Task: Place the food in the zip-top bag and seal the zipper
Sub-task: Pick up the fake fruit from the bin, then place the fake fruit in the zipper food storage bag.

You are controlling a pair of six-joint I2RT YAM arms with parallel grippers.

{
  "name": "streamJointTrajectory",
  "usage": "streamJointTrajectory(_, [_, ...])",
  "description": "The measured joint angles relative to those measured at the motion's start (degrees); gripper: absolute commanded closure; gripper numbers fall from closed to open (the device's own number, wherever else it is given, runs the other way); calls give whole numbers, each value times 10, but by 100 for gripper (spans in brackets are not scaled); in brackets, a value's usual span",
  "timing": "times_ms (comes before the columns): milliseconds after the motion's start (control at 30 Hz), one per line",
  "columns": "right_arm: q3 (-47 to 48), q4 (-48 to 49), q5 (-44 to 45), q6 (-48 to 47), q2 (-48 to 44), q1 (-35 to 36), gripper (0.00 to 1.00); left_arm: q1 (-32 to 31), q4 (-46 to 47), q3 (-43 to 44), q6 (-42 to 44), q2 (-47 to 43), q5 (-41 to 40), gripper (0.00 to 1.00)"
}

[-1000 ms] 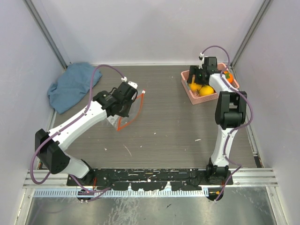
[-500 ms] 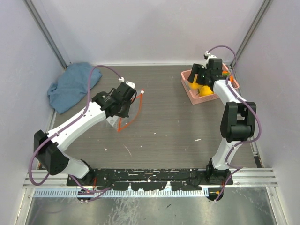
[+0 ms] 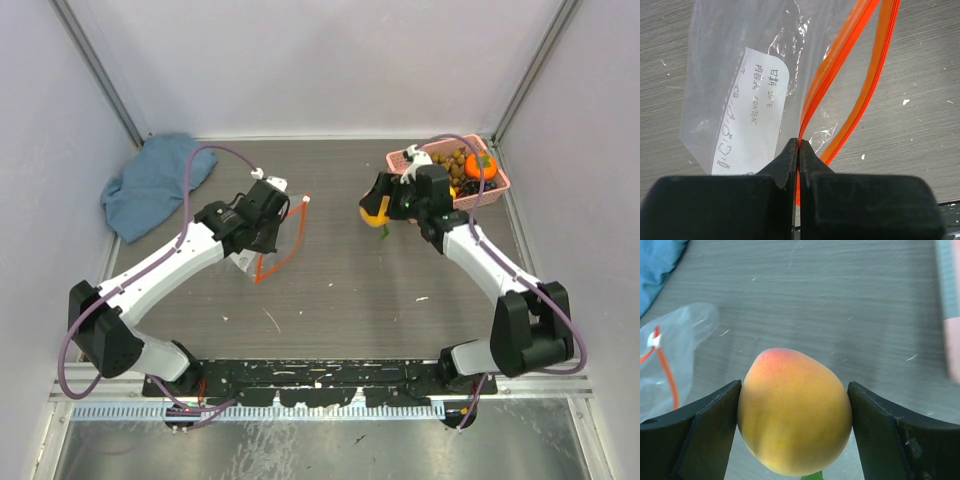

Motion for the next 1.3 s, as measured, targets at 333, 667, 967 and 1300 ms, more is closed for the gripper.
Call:
streamJointTrajectory(333, [-153,141,-19,106,-94,103,45,0,29,-27,-15,-30,17,100])
streamJointTrajectory(667, [-264,437,-17,256,-79,225,45,1,47,-45,-32,-45,41,100])
streamJointTrajectory(967, [-306,653,33,328,-26,275,45,3,61,-56,-53,-51,65,100])
streamJointTrajectory(1300, [-315,796,76,356,64,289,46,3,104,-80,-99,-69,121,100])
